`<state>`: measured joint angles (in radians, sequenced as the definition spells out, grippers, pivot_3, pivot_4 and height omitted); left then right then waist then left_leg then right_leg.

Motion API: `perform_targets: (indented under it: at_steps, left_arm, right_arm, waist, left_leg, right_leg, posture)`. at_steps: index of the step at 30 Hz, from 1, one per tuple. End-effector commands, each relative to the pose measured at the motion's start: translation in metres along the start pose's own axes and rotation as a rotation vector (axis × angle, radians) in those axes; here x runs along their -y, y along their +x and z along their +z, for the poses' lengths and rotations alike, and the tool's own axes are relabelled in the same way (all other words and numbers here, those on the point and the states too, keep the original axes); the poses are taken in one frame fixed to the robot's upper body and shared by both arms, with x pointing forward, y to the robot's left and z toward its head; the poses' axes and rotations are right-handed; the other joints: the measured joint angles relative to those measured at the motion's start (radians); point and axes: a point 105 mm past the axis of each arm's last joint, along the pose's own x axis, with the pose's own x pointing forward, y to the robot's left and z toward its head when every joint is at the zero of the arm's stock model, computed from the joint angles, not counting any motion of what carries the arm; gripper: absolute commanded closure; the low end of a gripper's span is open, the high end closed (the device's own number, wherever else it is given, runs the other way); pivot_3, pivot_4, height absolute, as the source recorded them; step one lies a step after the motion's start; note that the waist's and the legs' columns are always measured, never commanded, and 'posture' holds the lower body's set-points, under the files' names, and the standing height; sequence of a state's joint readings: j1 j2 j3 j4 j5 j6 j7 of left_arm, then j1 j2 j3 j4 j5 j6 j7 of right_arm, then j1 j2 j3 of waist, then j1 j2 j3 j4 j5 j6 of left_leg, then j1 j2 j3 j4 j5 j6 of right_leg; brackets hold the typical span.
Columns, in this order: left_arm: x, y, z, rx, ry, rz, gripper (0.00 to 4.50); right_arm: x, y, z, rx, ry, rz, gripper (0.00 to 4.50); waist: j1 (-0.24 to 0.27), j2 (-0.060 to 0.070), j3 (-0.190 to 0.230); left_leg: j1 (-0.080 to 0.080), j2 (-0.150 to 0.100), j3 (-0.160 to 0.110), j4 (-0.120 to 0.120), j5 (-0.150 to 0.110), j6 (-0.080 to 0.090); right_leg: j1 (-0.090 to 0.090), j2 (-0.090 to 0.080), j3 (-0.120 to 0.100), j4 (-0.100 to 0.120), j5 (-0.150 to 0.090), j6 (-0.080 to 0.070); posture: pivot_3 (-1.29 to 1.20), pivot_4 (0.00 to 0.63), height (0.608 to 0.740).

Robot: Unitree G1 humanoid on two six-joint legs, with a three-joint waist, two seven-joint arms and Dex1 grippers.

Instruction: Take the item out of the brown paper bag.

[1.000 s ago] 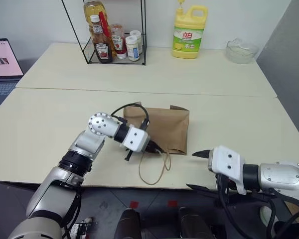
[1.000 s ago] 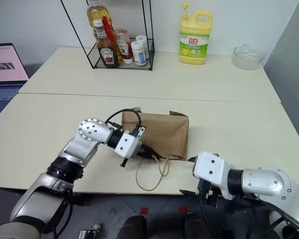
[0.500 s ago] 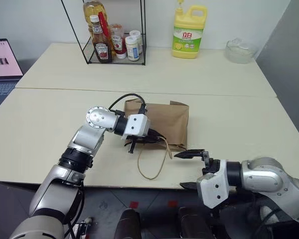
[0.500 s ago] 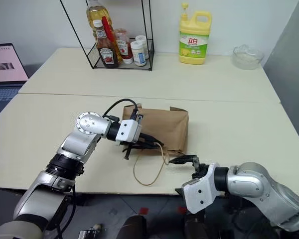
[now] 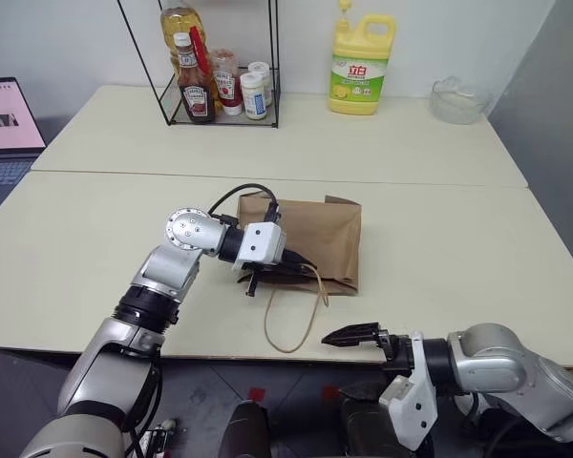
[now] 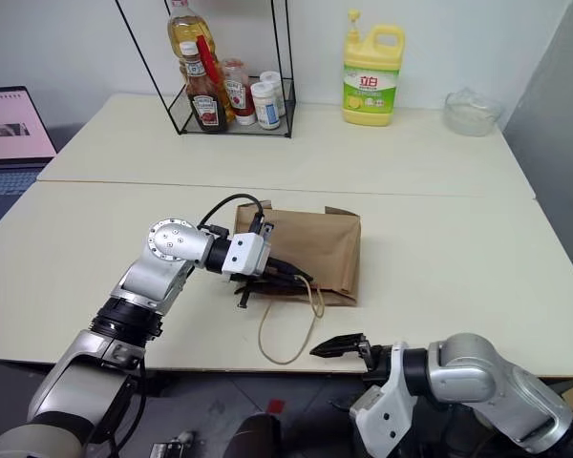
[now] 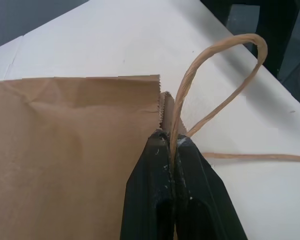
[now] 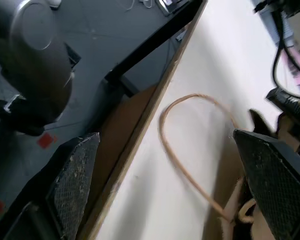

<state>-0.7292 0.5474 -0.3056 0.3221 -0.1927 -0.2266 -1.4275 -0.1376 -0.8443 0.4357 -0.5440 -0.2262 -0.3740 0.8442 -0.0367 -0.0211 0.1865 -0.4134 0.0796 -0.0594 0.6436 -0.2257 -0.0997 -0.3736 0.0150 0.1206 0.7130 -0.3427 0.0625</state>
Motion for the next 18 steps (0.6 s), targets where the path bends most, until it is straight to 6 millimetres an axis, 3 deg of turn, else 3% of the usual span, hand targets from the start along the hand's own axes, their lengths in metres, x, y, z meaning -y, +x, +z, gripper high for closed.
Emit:
perform_targets:
  at_steps: [1, 10, 18]
  left_arm:
    - [-0.007, -0.003, 0.007, 0.012, 0.038, 0.029, 4.47]
    - [-0.01, -0.004, 0.008, 0.004, 0.052, 0.024, 4.47]
    - [-0.012, -0.006, 0.01, 0.0, 0.057, 0.03, 4.47]
  right_arm:
    - [0.005, 0.008, -0.003, -0.003, -0.051, 0.017, 0.0]
    - [0.004, 0.026, -0.036, -0.094, -0.073, 0.101, 0.0]
    - [0.013, 0.037, -0.044, -0.133, -0.106, 0.087, 0.0]
  waist:
    - [0.002, 0.0, 0.0]
    - [0.005, 0.0, 0.0]
    - [0.005, 0.0, 0.0]
  left_leg:
    - [0.0, 0.0, 0.0, 0.0, 0.0, 0.0]
    - [0.0, 0.0, 0.0, 0.0, 0.0, 0.0]
    - [0.0, 0.0, 0.0, 0.0, 0.0, 0.0]
  right_leg:
    - [0.0, 0.0, 0.0, 0.0, 0.0, 0.0]
    - [0.0, 0.0, 0.0, -0.001, 0.0, 0.0]
    - [0.0, 0.0, -0.001, 0.0, 0.0, 0.0]
  posture:
    - [0.0, 0.15, 0.74]
    - [0.0, 0.15, 0.74]
    - [0.0, 0.15, 0.74]
